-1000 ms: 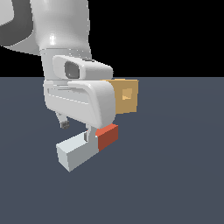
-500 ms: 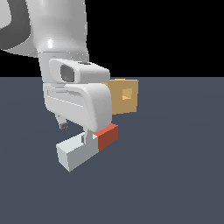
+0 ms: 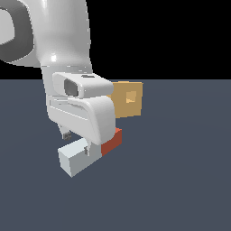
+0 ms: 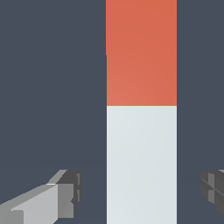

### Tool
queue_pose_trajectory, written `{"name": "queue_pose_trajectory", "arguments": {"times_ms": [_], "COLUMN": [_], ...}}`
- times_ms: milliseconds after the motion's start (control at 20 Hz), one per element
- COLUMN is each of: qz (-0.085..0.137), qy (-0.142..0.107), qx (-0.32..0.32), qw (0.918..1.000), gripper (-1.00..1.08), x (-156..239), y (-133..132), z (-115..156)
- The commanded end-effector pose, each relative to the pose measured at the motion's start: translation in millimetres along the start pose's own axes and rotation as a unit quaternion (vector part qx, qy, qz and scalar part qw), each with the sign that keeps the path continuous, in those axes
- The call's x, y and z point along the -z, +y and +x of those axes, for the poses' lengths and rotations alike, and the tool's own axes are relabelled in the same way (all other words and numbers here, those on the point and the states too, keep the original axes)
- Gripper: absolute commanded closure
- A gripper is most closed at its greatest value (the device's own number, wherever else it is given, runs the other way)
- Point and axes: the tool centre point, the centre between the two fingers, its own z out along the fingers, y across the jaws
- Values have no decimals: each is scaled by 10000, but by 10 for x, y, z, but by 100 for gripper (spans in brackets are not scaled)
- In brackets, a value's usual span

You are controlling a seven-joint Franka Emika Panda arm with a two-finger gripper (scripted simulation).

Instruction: Insert the peg into the horizontal hole in a box.

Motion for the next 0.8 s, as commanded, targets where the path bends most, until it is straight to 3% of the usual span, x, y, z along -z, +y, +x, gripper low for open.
{"name": "queue_pose_trajectory", "arguments": {"times_ms": [0,450,500,750], "qz": [4,4,4,4], "qy": [-3,-2,-2,-2], "qx": [3,7,7,7], "qw": [10000,10000,10000,10000], "gripper": [-92,-92,108,108], "x": [-118,-333,-333,-333], "y": [-6,-1,-1,-1], "z": [-3,1,1,1]}}
